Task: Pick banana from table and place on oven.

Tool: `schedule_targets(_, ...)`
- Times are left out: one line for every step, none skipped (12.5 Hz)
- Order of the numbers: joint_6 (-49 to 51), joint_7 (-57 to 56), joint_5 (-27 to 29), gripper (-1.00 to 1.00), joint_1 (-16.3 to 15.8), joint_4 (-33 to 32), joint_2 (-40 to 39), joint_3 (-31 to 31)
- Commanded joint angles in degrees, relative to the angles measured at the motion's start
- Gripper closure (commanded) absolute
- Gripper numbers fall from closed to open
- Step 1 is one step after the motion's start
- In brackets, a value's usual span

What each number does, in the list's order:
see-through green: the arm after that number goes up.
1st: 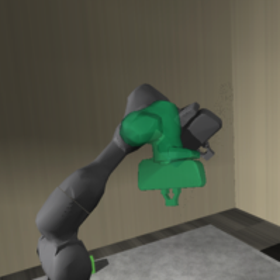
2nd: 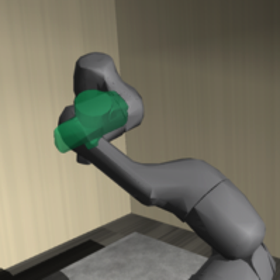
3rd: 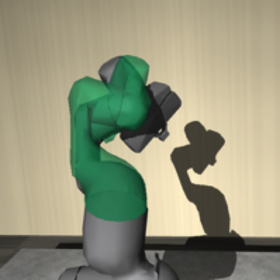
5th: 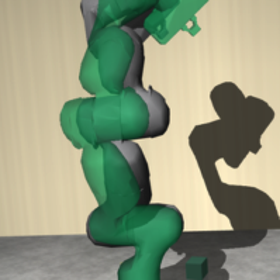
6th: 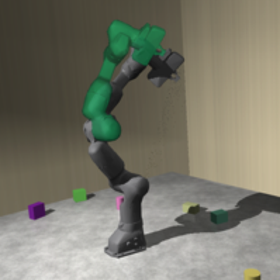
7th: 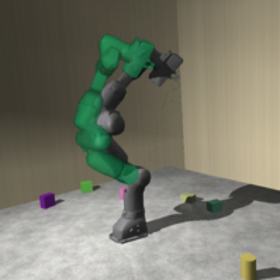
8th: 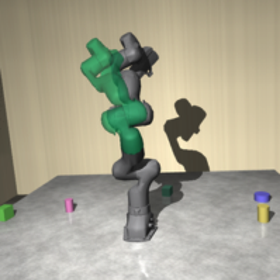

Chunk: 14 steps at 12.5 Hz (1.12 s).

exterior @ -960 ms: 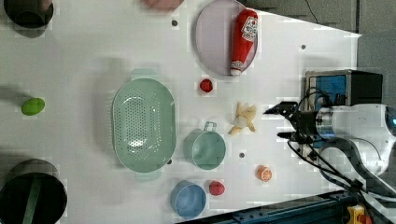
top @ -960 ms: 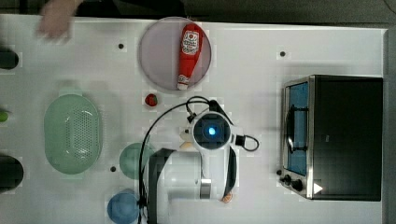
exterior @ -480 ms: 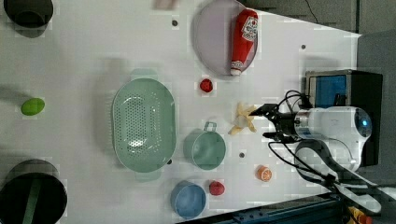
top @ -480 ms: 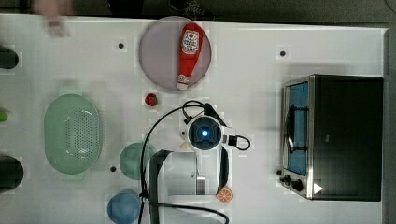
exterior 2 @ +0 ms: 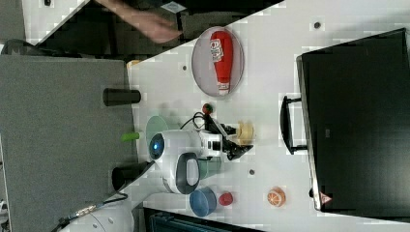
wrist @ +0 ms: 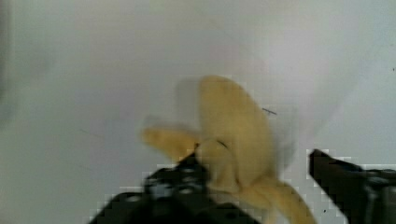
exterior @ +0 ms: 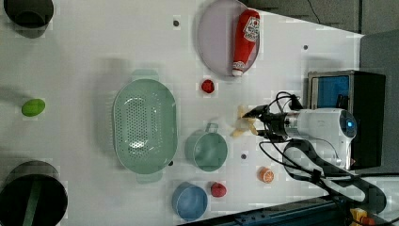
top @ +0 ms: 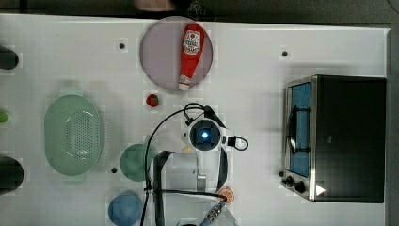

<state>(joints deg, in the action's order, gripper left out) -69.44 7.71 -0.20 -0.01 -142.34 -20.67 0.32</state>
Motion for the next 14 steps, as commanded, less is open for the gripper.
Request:
schedule_targets(-1.8, 1.7, 0.0, 0.06, 0.4, -0.3, 1.0, 1.1)
schedule_targets(-1.8, 1.7, 0.0, 0.27, 0.4, -0.3, 1.0, 1.2)
schedule_targets(-1.9, 1.7, 0.0, 0.45, 0.4, -0.1, 1.0, 1.3)
schedule_targets(-1.9, 1.7, 0.0, 0.45, 0.4, 0.3, 1.2, 1.4)
schedule_targets(-1.9, 1.7, 0.0, 0.45, 0.4, 0.7, 1.7, 1.6)
schedule_targets(-1.9, 1.8, 0.0, 0.45, 0.4, 1.4, 3.1, 1.6)
schedule_targets(-1.3, 1.9, 0.0, 0.45, 0.5, 2.5, 5.4, 1.5)
schedule_targets(0.7, 1.9, 0.0, 0.45, 0.6, 3.9, 8.3, 1.4)
schedule_targets(4.9, 1.9, 0.0, 0.46, 0.7, 5.6, 11.7, 1.4)
schedule_targets(11.2, 1.9, 0.0, 0.45, 0.7, 7.6, 15.2, 1.3)
schedule_targets(18.2, 1.9, 0.0, 0.45, 0.8, 10.2, 18.7, 1.2)
schedule_targets(25.2, 1.9, 0.0, 0.46, 0.9, 12.9, 22.0, 0.9)
schedule_targets(32.0, 1.9, 0.0, 0.45, 0.9, 15.8, 24.9, 0.3)
schedule_targets(38.5, 1.9, 0.0, 0.46, 1.0, 18.8, 27.2, -0.6)
